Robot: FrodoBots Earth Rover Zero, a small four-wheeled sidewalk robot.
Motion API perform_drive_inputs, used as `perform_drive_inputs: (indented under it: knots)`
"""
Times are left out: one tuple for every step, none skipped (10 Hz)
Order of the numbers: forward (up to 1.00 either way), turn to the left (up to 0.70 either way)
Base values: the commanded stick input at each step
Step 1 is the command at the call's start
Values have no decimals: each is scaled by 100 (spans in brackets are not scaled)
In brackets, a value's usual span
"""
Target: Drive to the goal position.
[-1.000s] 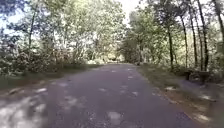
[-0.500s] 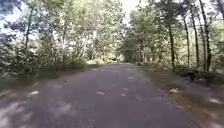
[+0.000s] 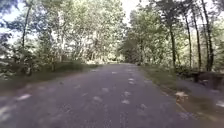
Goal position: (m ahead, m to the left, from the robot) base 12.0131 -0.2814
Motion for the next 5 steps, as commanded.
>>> perform_drive_inputs:
  knots:
    - [45,0]
    - [45,0]
    - [45,-26]
    - [45,-27]
    - [45,-27]
